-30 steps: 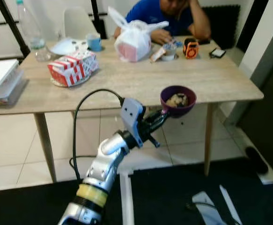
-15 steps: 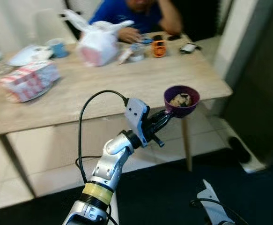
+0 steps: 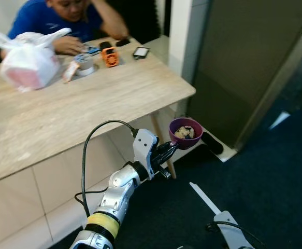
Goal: Restocking fridge
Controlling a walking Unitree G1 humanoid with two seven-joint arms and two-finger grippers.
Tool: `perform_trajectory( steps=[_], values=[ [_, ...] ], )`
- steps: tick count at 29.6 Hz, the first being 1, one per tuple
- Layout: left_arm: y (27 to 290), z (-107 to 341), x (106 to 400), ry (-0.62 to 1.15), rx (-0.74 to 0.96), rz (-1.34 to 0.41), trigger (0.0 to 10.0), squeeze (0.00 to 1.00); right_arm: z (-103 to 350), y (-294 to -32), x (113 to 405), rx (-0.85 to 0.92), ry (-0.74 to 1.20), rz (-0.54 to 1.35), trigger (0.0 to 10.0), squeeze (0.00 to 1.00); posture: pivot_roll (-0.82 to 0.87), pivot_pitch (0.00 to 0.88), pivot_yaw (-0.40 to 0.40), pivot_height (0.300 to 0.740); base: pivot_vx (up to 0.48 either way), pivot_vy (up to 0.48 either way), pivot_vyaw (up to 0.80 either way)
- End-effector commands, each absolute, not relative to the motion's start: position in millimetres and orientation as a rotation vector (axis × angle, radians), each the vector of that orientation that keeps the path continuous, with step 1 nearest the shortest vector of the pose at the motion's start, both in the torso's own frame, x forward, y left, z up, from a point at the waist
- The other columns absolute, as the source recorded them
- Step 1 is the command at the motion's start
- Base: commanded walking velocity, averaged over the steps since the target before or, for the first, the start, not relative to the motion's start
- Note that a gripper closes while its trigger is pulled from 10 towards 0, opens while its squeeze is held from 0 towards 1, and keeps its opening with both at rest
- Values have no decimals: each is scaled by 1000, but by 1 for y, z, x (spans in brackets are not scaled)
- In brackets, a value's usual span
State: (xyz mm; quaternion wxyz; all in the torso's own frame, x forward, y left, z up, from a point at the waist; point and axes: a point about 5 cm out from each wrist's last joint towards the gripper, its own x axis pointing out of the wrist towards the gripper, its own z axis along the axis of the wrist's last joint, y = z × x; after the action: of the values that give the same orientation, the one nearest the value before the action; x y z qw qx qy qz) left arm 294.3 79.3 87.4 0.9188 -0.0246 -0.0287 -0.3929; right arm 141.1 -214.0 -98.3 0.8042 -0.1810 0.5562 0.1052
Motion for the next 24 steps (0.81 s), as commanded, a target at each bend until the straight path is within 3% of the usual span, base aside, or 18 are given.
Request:
perform_trajectory(
  steps=[1,14,24],
  values=[
    [83,87,293,-77,-40,-794,10000,0,-98,-212,143,-392,1185,233,10000,0,-46,0,18,740,0,0,-763],
    [76,87,295,-120,-31,-776,10000,0,-97,-214,145,-398,1184,231,10000,0,-48,0,13,740,0,0,-763],
    [93,101,304,-178,-74,-787,10000,0,-96,-216,145,-404,1182,232,10000,0,-57,0,7,740,0,0,-763]
  ],
)
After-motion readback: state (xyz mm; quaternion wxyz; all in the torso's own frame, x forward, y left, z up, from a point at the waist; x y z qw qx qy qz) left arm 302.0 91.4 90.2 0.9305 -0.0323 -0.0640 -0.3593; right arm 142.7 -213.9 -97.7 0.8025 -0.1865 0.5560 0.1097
